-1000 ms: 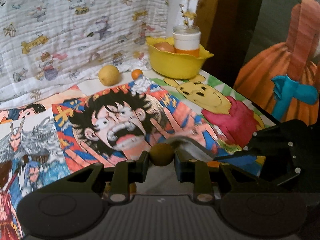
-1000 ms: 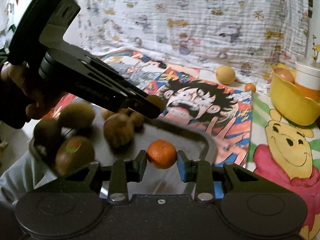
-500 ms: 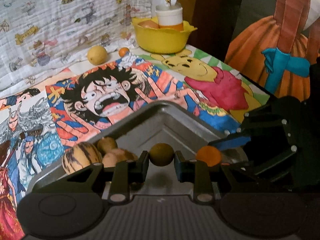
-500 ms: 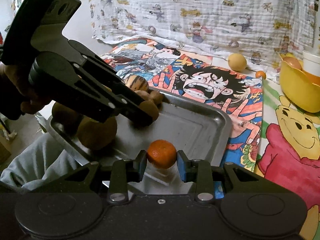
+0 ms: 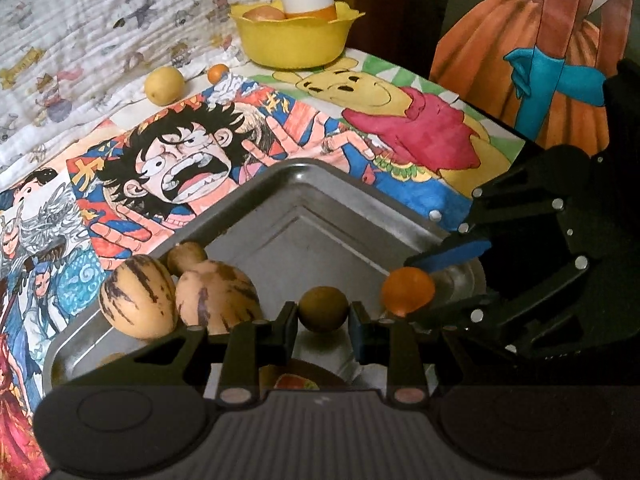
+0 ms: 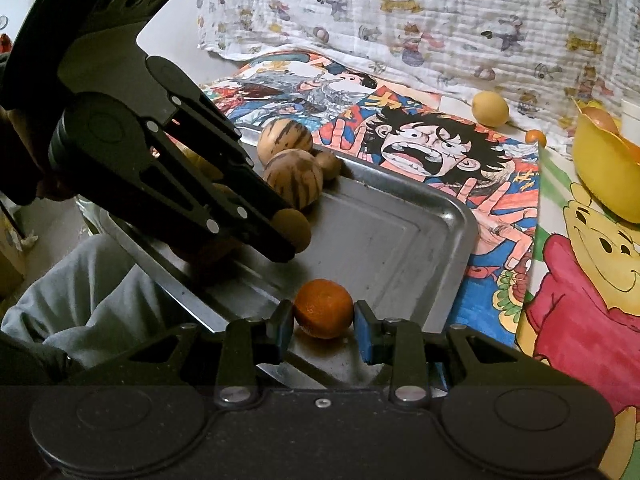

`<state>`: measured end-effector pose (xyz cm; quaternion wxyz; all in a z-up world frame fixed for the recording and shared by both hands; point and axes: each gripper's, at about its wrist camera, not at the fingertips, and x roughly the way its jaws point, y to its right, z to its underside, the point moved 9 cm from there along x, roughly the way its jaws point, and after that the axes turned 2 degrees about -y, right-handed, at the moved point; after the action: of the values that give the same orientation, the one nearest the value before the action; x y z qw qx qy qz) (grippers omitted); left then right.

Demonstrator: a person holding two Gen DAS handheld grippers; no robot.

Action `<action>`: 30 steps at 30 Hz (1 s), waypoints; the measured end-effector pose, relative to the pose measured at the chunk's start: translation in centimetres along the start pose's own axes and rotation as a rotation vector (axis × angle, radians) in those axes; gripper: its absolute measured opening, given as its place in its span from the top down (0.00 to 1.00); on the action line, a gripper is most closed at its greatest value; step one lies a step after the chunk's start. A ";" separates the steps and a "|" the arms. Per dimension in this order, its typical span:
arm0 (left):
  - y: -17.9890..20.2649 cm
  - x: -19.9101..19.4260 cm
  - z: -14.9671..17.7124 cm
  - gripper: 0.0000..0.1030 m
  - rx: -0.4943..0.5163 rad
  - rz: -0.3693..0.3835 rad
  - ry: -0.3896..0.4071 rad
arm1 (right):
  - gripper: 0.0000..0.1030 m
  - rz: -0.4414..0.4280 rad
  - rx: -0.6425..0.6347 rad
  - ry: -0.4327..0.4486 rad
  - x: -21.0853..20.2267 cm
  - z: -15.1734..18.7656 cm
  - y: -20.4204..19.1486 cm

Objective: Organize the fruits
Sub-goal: 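Carry the mandarin and small brown fruit back over the metal tray, then open the right tool to drop the mandarin while the left tool releases its fruit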

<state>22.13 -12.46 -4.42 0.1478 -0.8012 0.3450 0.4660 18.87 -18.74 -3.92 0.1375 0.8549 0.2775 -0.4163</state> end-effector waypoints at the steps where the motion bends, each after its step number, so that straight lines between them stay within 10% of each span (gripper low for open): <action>1: 0.0 0.0 0.1 0.71 0.000 -0.001 -0.005 | 0.66 0.000 -0.001 -0.002 0.0 0.0 0.0; 15: -0.1 -1.1 0.3 0.53 -0.052 0.013 0.016 | 0.51 0.006 0.004 0.006 -0.7 0.0 0.1; 30: -3.4 -8.6 3.3 0.01 -0.201 -0.151 0.183 | 0.07 0.028 0.020 0.042 -2.3 -1.1 0.4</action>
<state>19.54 -4.62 0.90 0.0693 -0.8747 0.2473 0.4110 18.65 -19.41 -1.47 0.1288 0.8686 0.2642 -0.3989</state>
